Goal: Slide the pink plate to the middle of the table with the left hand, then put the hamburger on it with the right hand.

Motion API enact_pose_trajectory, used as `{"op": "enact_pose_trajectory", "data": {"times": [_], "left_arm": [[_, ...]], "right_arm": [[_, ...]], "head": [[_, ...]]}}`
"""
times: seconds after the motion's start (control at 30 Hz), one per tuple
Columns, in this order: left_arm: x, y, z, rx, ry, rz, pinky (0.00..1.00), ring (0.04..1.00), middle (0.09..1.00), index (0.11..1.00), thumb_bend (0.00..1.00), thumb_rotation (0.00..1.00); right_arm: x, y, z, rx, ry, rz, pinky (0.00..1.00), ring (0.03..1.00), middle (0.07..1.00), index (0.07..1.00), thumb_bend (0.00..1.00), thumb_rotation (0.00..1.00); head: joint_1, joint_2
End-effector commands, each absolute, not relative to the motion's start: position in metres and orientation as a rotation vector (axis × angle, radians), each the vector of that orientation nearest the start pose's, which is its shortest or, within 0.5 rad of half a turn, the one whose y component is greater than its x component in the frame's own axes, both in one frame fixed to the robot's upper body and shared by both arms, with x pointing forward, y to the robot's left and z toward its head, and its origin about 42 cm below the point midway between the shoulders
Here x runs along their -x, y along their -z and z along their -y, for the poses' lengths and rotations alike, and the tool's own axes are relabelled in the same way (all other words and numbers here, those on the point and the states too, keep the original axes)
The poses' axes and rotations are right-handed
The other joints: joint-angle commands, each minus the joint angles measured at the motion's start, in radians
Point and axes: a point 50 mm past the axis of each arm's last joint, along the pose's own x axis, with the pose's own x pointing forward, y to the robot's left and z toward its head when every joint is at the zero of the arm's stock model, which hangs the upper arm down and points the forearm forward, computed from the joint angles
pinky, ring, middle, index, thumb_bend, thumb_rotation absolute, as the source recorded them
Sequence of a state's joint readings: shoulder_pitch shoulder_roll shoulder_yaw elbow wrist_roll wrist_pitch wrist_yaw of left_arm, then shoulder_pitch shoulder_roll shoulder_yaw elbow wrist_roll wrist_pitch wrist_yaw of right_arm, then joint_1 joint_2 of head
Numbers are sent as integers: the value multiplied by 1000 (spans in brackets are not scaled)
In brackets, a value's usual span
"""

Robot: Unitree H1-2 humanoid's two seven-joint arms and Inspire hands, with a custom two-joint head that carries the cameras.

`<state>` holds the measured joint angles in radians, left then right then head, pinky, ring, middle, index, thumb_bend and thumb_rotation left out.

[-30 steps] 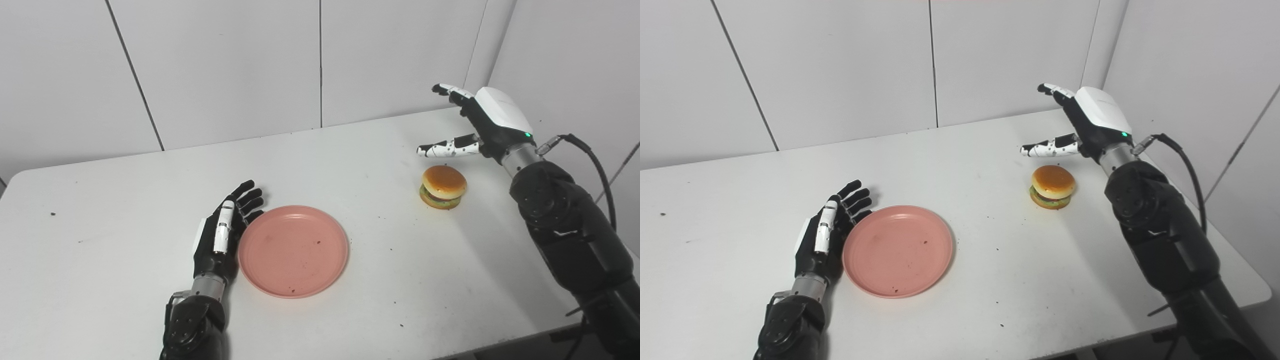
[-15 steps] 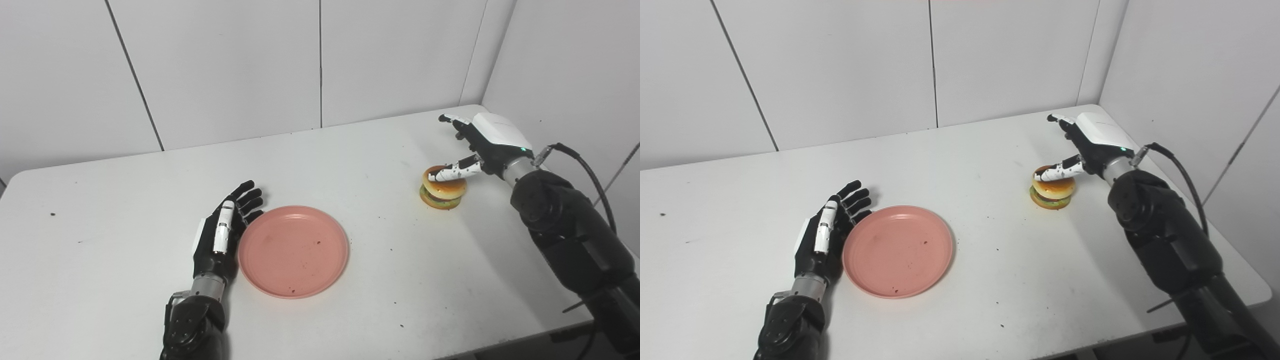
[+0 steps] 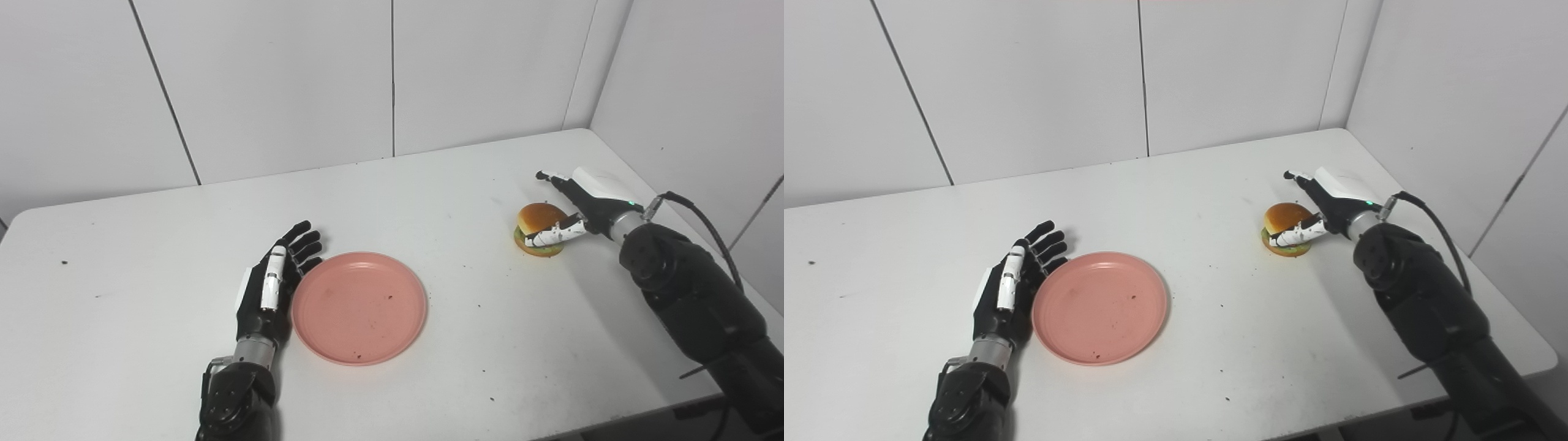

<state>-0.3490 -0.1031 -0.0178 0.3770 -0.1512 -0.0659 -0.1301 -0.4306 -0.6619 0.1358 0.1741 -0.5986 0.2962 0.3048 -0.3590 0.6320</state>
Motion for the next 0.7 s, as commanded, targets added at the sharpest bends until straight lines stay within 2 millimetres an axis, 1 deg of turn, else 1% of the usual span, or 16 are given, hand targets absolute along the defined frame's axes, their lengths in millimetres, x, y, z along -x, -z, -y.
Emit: {"op": "enact_pose_trajectory", "data": {"times": [0.0, 0.1, 0.23, 0.27, 0.3, 0.33, 0.43, 0.47, 0.5, 0.53, 0.57, 0.6, 0.63, 0.67], "left_arm": [[-378, -99, -126, 239, 235, -19, 763, 802, 787, 755, 215, 947], [-377, -99, -125, 239, 240, -15, 764, 803, 787, 754, 213, 952], [-377, -99, -125, 252, 238, -17, 767, 803, 787, 752, 211, 965], [-377, -99, -125, 252, 232, -20, 758, 796, 780, 745, 210, 929], [-376, -99, -125, 251, 227, -22, 757, 795, 777, 743, 209, 918], [-376, -99, -125, 249, 227, -24, 757, 795, 777, 743, 209, 918], [-376, -100, -124, 247, 231, -21, 759, 799, 783, 751, 212, 946], [-376, -100, -124, 247, 232, -21, 759, 800, 783, 751, 212, 950], [-377, -99, -124, 246, 234, -22, 761, 802, 786, 753, 213, 952], [-377, -99, -124, 247, 235, -22, 761, 803, 787, 755, 212, 955], [-377, -99, -124, 248, 237, -20, 761, 803, 788, 756, 210, 960], [-377, -99, -124, 249, 237, -20, 761, 803, 788, 757, 211, 962], [-377, -98, -124, 249, 237, -21, 758, 802, 786, 755, 213, 953], [-377, -98, -124, 248, 237, -21, 758, 802, 786, 755, 214, 952]], "right_arm": [[-414, -249, 391, 1290, -35, -121, 780, 873, 906, 896, 897, 429], [-414, -242, 388, 1298, -51, -135, 776, 870, 902, 894, 898, 434], [-414, -233, 386, 1295, -69, -150, 768, 863, 899, 888, 892, 407], [-414, -231, 386, 1292, -70, -156, 761, 862, 897, 886, 883, 381], [-415, -229, 386, 1292, -70, -160, 755, 855, 889, 879, 869, 345], [-416, -227, 385, 1301, -68, -161, 755, 855, 889, 879, 869, 345], [-417, -223, 384, 1316, -63, -166, 693, 802, 841, 841, 795, 192], [-417, -223, 383, 1316, -63, -165, 685, 795, 835, 836, 784, 172], [-418, -222, 383, 1319, -60, -163, 648, 763, 813, 827, 760, 147], [-418, -221, 383, 1325, -57, -160, 558, 683, 755, 815, 730, 122], [-418, -220, 383, 1334, -55, -151, 443, 568, 665, 796, 685, 90], [-418, -220, 382, 1346, -52, -137, 401, 515, 610, 775, 646, 64], [-418, -220, 382, 1357, -49, -121, 350, 443, 526, 738, 582, 20], [-417, -220, 382, 1368, -42, -104, 345, 436, 518, 732, 576, 16]], "head": [[1, 0], [2, 2], [6, 5], [6, 5], [5, 5], [5, 5], [7, 7], [7, 5], [7, 5], [9, 6], [9, 6], [10, 5], [10, 5], [12, 7]]}}
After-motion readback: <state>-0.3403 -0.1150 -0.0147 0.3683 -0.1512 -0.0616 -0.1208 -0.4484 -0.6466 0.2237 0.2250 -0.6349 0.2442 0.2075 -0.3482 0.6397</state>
